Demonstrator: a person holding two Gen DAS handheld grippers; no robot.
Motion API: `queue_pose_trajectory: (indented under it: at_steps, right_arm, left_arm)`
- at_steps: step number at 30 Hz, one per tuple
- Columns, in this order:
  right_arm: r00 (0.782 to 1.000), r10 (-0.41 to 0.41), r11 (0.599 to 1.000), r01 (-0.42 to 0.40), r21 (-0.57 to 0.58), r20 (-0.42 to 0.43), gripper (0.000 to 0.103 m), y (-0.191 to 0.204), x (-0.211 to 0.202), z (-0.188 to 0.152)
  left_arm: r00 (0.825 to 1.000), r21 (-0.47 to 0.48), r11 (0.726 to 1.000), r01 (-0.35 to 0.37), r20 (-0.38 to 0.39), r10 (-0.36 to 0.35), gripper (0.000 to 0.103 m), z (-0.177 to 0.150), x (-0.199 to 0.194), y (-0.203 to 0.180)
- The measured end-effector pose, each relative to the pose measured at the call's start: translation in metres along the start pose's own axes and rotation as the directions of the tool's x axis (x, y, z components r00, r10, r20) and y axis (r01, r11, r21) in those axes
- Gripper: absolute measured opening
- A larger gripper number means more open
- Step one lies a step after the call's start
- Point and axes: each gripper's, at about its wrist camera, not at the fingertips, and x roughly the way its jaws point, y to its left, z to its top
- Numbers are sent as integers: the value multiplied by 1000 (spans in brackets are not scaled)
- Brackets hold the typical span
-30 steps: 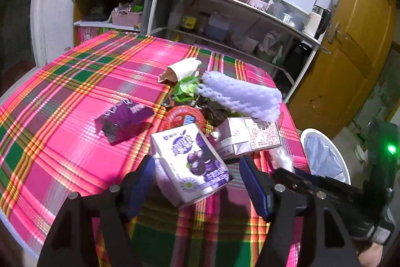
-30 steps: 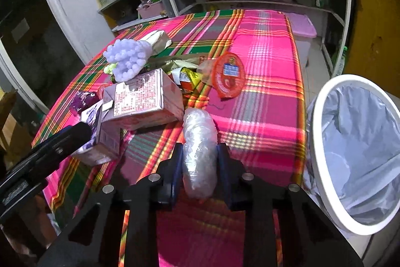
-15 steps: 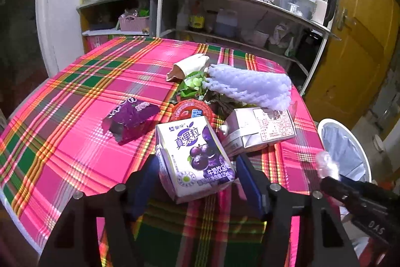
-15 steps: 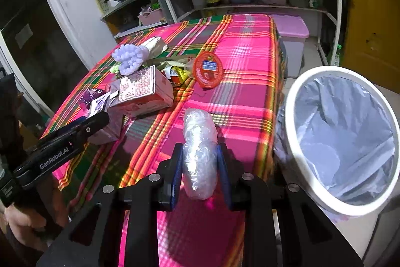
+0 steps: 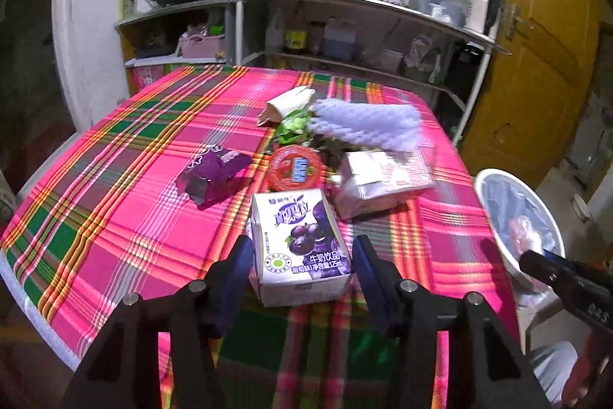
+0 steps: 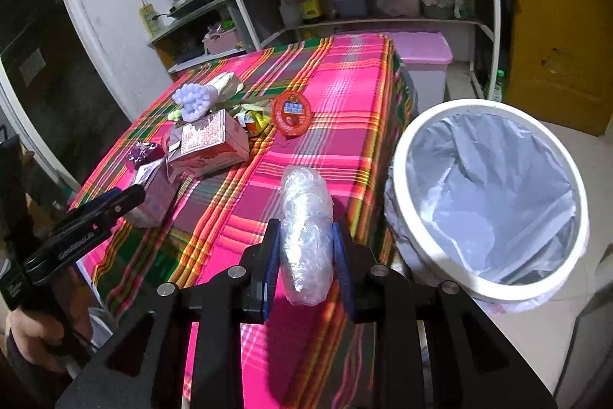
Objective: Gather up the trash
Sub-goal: 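Grasp the purple grape juice carton with the left gripper while right holds bag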
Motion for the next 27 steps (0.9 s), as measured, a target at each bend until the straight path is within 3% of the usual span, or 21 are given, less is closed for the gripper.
queue_pose_trajectory:
  at_steps: [1,2,10,11,13,14,15,17,27]
  right_arm:
    - [1000,-3,1000,3,3,4,28,-2,-2,0]
    - [1000,-8,1000,8,6,10,28,-4,-5,0]
    - [998,-51,997,49,54,24,28,-31,-19,-6]
    - [998,-54,997,52,56,25,28,-33,-20,-7]
    - [998,-53,997,52,60,25,28,-35,-21,-7]
    - [998,-52,997,50,62,26,28,-36,-22,-8]
    - [998,-51,997,49,63,28,28,-36,-22,-8]
    - [998,-47,997,45,65,31,28,-35,-22,-8]
    - [999,-43,996,41,78,26,28,-41,-21,-9]
  left_arm:
    - [1000,7,1000,10,5,-11,38,-1,-4,-3]
    - [1000,23,1000,7,4,-7,4,-2,-9,-9]
    - [999,59,997,52,-7,-52,2,-8,-11,-33]
    - [999,54,997,54,3,-55,3,-9,-13,-33]
    - [998,34,998,55,19,-56,25,-7,-17,-32]
    - [998,29,998,56,28,-56,52,-5,-18,-31]
    - [998,17,998,58,32,-59,67,-3,-18,-31]
    - [998,-12,998,67,24,-67,69,0,-16,-29]
    - [998,-46,998,-33,-62,30,69,2,18,-40]
